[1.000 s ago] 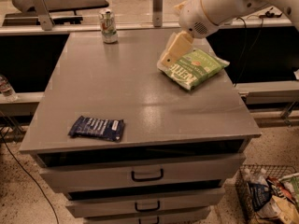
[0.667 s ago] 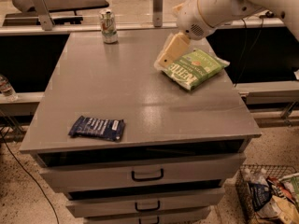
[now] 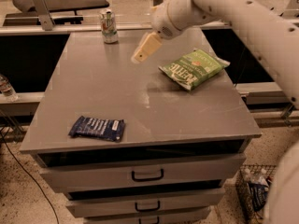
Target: Move 7up can near green jalapeno chip bag
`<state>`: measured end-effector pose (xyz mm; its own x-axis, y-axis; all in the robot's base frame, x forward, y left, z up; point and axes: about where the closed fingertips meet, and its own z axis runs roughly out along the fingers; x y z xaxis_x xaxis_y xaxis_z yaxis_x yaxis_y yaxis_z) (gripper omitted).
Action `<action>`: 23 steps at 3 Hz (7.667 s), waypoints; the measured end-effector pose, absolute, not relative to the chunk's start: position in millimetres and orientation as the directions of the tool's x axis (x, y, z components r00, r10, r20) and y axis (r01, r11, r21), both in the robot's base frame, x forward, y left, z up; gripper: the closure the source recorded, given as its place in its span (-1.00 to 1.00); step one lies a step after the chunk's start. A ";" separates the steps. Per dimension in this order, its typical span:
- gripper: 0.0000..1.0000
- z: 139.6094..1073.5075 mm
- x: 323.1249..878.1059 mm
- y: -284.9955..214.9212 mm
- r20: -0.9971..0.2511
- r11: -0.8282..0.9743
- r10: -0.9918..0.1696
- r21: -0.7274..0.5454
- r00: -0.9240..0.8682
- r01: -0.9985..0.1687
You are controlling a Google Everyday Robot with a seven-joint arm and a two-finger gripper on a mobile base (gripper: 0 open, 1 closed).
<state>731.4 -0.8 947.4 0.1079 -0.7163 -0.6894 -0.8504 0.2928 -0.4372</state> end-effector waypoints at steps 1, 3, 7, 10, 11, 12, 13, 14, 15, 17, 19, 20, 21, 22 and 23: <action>-1.00 929.4 779.6 41.3 -0.723 0.324 -0.681 -0.442 0.119 -0.836; -1.00 910.5 848.0 76.4 -0.802 0.465 -0.591 -0.425 0.085 -0.776; -1.00 908.7 933.0 135.0 -0.954 0.645 -0.295 -0.160 -0.050 -0.748; 0.28 928.6 937.2 127.1 -0.957 0.678 -0.284 -0.154 -0.063 -0.719; 0.74 938.1 932.6 121.4 -0.956 0.683 -0.291 -0.176 -0.044 -0.709; 1.00 953.3 917.5 104.6 -0.945 0.676 -0.328 -0.225 -0.013 -0.702; 1.00 975.7 893.3 56.5 -0.925 0.691 -0.380 -0.292 0.011 -0.662; 1.00 990.9 858.3 -6.2 -0.917 0.728 -0.400 -0.316 -0.003 -0.608; 1.00 985.5 823.0 -66.7 -0.921 0.773 -0.386 -0.297 -0.045 -0.560; 1.00 965.2 781.3 -143.4 -0.945 0.836 -0.305 -0.208 -0.114 -0.508; 1.00 942.5 784.7 -149.8 -0.962 0.833 -0.234 -0.122 -0.142 -0.540; 1.00 941.3 793.2 -143.5 -0.964 0.819 -0.227 -0.115 -0.135 -0.562; 1.00 937.9 792.6 -145.9 -0.961 0.821 -0.232 -0.111 -0.150 -0.561; 0.67 926.6 790.5 -146.6 -0.956 0.824 -0.228 -0.089 -0.183 -0.560; 0.19 915.9 790.8 -143.6 -0.955 0.822 -0.216 -0.065 -0.204 -0.566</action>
Offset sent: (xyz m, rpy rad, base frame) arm 0.1206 0.0918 -0.0430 0.1757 -0.0852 -0.1131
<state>790.8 -143.6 915.9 -0.2041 -0.2164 -0.9547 -0.5657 0.8220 -0.0654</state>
